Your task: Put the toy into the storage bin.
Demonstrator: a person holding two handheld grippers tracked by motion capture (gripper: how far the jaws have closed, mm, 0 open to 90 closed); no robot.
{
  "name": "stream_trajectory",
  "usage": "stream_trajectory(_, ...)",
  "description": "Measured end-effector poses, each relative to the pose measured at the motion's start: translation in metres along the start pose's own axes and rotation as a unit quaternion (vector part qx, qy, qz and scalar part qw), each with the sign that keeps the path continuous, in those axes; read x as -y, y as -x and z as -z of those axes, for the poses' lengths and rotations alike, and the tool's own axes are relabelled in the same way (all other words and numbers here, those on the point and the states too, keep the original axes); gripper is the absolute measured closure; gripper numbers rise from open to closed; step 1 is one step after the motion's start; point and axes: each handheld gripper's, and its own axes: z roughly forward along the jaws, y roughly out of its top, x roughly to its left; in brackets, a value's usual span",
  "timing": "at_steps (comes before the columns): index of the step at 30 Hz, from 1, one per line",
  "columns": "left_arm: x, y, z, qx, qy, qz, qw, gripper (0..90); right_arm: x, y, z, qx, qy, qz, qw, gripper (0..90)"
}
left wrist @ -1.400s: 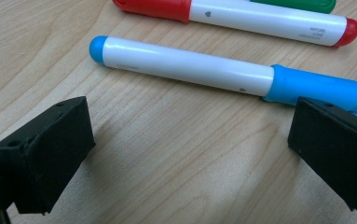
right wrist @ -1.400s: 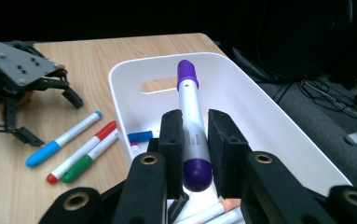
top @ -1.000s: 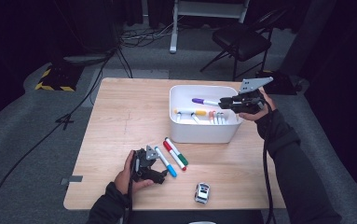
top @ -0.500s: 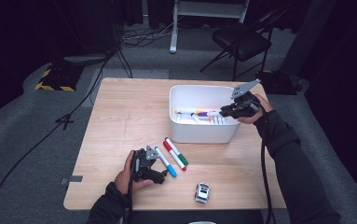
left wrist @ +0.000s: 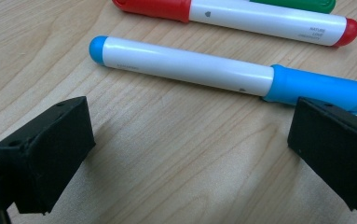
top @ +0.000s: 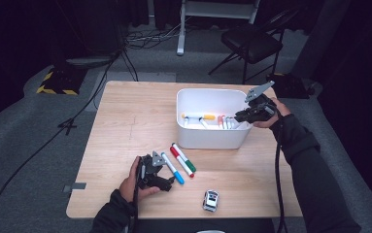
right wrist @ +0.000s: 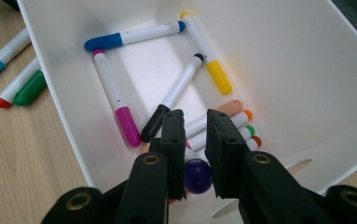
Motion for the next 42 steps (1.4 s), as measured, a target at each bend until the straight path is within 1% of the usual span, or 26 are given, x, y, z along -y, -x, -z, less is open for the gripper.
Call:
stream_trajectory(4, 0.0, 0.0, 0.0, -0.001, 0.001, 0.0, 1.0, 0.5, 0.001, -0.001, 0.005, 0.004, 0.025, -0.007, 0.9996, 72.9)
stream_trajectory(7, 0.0, 0.0, 0.0, -0.001, 0.001, 0.001, 1.0, 0.4, 0.005, -0.002, 0.013, 0.006, 0.064, -0.023, 0.9977, 70.5)
stream_trajectory(9, 0.0, 0.0, 0.0, -0.001, 0.001, 0.001, 1.0, 0.5, 0.006, -0.007, 0.019, 0.01, 0.095, -0.03, 0.995, 67.1)
stream_trajectory(10, 0.0, 0.0, 0.0, -0.001, 0.001, 0.001, 1.0, 0.4, 0.007, -0.009, 0.021, 0.006, 0.106, -0.03, 0.9939, 65.5)
stream_trajectory(12, 0.0, 0.0, 0.0, 0.0, 0.001, 0.001, 1.0, 0.4, 0.01, -0.016, 0.027, 0.008, 0.142, -0.029, 0.9894, 62.5)
stream_trajectory(15, 0.0, 0.0, 0.0, -0.001, 0.001, 0.001, 1.0, 0.5, 0.016, -0.027, 0.034, 0.013, 0.177, -0.03, 0.9837, 58.0)
stream_trajectory(17, 0.0, 0.0, 0.0, -0.001, 0.001, 0.001, 1.0, 0.5, 0.02, -0.034, 0.037, 0.0, 0.199, -0.026, 0.9796, 57.9)
stream_trajectory(19, 0.0, 0.0, 0.0, 0.0, 0.001, 0.001, 1.0, 0.5, 0.023, -0.043, 0.04, -0.003, 0.213, -0.017, 0.977, 55.3)
stream_trajectory(21, 0.0, -0.001, 0.0, -0.004, 0.004, -0.003, 1.0, 0.5, 0.025, -0.054, 0.04, -0.004, 0.219, -0.01, 0.9758, 51.9)
stream_trajectory(22, 0.001, 0.0, 0.001, -0.001, 0.0, 0.002, 1.0, 0.5, 0.026, -0.058, 0.04, 0.0, 0.22, -0.008, 0.9754, 50.5)
stream_trajectory(23, 0.001, 0.0, 0.0, 0.0, 0.003, -0.001, 1.0, 0.5, 0.028, -0.063, 0.039, 0.0, 0.224, -0.003, 0.9746, 49.4)
stream_trajectory(25, 0.001, -0.001, 0.001, -0.007, 0.005, -0.004, 1.0, 0.6, 0.031, -0.075, 0.037, -0.005, 0.231, 0.004, 0.973, 47.3)
stream_trajectory(26, 0.002, -0.001, 0.001, 0.0, 0.003, 0.001, 1.0, 0.5, 0.033, -0.08, 0.035, -0.004, 0.23, 0.007, 0.9731, 46.5)
stream_trajectory(27, 0.002, -0.001, 0.001, 0.001, 0.003, 0.002, 1.0, 0.6, 0.036, -0.088, 0.03, -0.013, 0.234, 0.012, 0.9721, 45.6)
stream_trajectory(28, 0.002, -0.001, 0.002, -0.001, 0.003, 0.0, 1.0, 0.5, 0.038, -0.092, 0.027, -0.018, 0.235, 0.012, 0.9717, 44.9)
stream_trajectory(31, 0.004, -0.002, 0.003, 0.005, 0.001, -0.004, 1.0, 0.6, 0.043, -0.105, 0.013, -0.029, 0.23, 0.011, 0.9728, 43.0)
stream_trajectory(32, 0.004, -0.004, 0.004, 0.002, 0.003, -0.01, 0.9999, 0.6, 0.045, -0.109, 0.005, -0.032, 0.226, 0.01, 0.9735, 42.1)
stream_trajectory(33, 0.006, -0.004, 0.005, 0.003, 0.0, -0.001, 1.0, 0.6, 0.047, -0.113, -0.002, -0.034, 0.223, 0.006, 0.9743, 41.6)
stream_trajectory(34, 0.007, -0.006, 0.005, 0.001, 0.003, -0.005, 1.0, 0.6, 0.048, -0.116, -0.009, -0.033, 0.217, 0.007, 0.9755, 40.5)
stream_trajectory(35, 0.008, -0.007, 0.007, 0.0, 0.0, 0.0, 1.0, 0.6, 0.049, -0.119, -0.016, -0.029, 0.211, 0.006, 0.977, 39.5)
stream_trajectory(36, 0.009, -0.008, 0.007, 0.001, 0.004, -0.002, 1.0, 0.6, 0.05, -0.121, -0.024, -0.03, 0.209, 0.003, 0.9775, 37.9)
stream_trajectory(37, 0.009, -0.01, 0.008, -0.002, 0.004, -0.005, 1.0, 0.6, 0.051, -0.124, -0.032, -0.034, 0.206, 0.0, 0.978, 36.3)
stream_trajectory(38, 0.01, -0.01, 0.009, -0.004, -0.001, 0.004, 1.0, 0.6, 0.052, -0.126, -0.039, -0.038, 0.202, -0.001, 0.9786, 36.1)
stream_trajectory(39, 0.01, -0.011, 0.008, 0.002, 0.005, -0.003, 1.0, 0.6, 0.053, -0.128, -0.047, -0.043, 0.198, -0.004, 0.9792, 34.9)
stream_trajectory(41, 0.01, -0.012, 0.008, 0.002, 0.004, -0.003, 1.0, 0.5, 0.052, -0.132, -0.063, -0.049, 0.18, 0.002, 0.9825, 33.2)
stream_trajectory(42, 0.01, -0.012, 0.008, 0.0, 0.004, -0.005, 1.0, 0.4, 0.052, -0.133, -0.068, -0.054, 0.176, 0.001, 0.9829, 33.2)
